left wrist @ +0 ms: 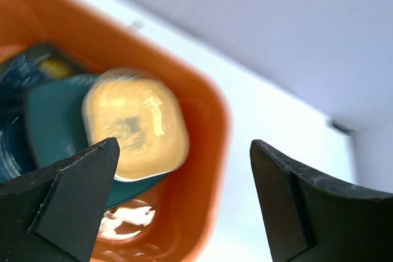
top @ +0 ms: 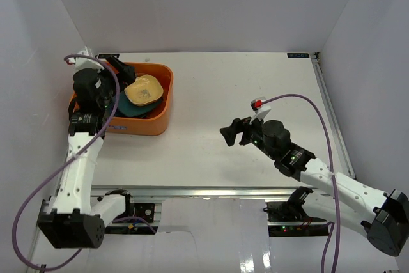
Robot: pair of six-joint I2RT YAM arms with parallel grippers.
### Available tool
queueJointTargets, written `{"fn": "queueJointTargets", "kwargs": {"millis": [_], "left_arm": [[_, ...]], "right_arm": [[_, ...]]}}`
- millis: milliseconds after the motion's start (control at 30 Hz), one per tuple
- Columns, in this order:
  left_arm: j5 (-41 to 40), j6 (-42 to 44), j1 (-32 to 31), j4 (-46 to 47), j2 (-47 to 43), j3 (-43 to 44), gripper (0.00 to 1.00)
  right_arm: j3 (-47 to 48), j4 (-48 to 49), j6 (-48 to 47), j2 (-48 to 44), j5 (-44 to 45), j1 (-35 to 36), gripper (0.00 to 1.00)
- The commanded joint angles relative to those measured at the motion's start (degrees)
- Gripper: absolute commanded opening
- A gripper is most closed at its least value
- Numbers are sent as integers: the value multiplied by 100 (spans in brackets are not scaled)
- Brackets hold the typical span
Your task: Place the plates into the plastic bin on the countertop
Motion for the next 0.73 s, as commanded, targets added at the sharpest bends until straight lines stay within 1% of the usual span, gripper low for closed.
{"fn": "queueJointTargets", "kwargs": {"millis": [0, 33, 67, 100, 167, 200, 233, 300, 367, 400, 500, 600, 700], "left_arm": [[1479, -54, -21, 460, -771, -294, 98], [1860, -46, -30, 566, -887, -392, 98], [2237, -20, -39, 828, -1010, -497, 98], [2937, 41, -117, 996, -1150, -803, 98], [3373, 129, -319, 1452, -1642, -1112, 98], [3584, 225, -572, 1550, -1801, -1244, 98], [3821, 409, -688, 1577, -2081, -1411, 98], [3876, 516, -969, 1499, -2302, -1509, 98], [3657, 622, -1189, 1280, -2513, -1535, 98], [3561, 613, -1225, 1218, -2566, -1544, 98], [3305, 701, -1365, 1050, -2716, -1632, 98], [3173, 745, -1480, 1051, -2795, -1843, 98], [3173, 693, -1524, 1208, -2796, -1984, 98]], "right_arm": [[369, 63, -189, -24, 362, -13, 95], [404, 45, -233, -59, 441, -13, 90], [457, -7, -320, -121, 668, -13, 90], [484, -42, -364, -287, 827, -13, 90], [536, -113, -496, -507, 1291, -13, 90], [545, -139, -575, -786, 1451, -13, 90], [545, -131, -680, -928, 1557, -13, 90], [519, -139, -839, -1393, 1882, -13, 90], [423, -130, -822, -1719, 2189, -13, 90], [361, -96, -770, -2060, 2269, -13, 90], [-51, 142, -682, -2650, 2560, -13, 90], [-263, 168, -681, -2889, 2578, -13, 90], [-237, 168, -655, -2838, 2438, -5, 90]]}}
